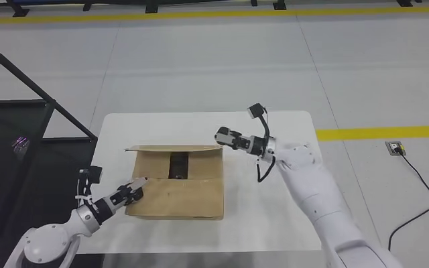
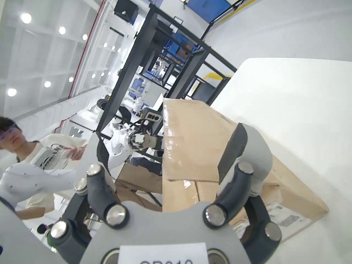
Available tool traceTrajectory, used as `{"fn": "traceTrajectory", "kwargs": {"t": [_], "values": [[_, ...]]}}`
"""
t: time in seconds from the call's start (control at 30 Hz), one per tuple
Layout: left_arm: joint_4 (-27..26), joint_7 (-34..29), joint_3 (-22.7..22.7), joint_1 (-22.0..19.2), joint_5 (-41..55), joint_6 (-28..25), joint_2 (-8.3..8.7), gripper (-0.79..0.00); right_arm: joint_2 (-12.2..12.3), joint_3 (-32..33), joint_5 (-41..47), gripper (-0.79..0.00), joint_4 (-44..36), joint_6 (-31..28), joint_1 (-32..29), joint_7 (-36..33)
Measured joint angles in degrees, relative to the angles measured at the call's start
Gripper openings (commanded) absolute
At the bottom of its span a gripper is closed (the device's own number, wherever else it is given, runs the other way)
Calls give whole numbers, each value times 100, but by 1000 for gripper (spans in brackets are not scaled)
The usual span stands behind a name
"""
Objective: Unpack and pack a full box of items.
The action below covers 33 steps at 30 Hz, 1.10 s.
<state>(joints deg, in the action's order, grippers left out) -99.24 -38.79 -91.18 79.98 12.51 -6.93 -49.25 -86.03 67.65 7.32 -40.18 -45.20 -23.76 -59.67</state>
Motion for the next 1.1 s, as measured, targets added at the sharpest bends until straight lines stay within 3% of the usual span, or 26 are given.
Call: {"fn": "traceTrajectory", "kwargs": {"t": [0.23,0.37,0.57,0.8,1.1], "values": [[21,9,99,-114,-44,14,-30,0,304,-23,218,0,-1123,1161,-567,-997],[48,28,179,-200,-99,45,-49,0,302,-200,-60,0,-1228,2121,-660,-686],[55,175,279,-288,-261,89,-79,0,230,-424,134,0,-1079,3024,-705,-304],[59,454,391,-318,-341,156,-126,0,157,-613,687,0,-895,2791,-686,-743],[47,616,488,-352,-548,158,-170,0,119,-819,558,0,-804,2902,-617,-473]]}}
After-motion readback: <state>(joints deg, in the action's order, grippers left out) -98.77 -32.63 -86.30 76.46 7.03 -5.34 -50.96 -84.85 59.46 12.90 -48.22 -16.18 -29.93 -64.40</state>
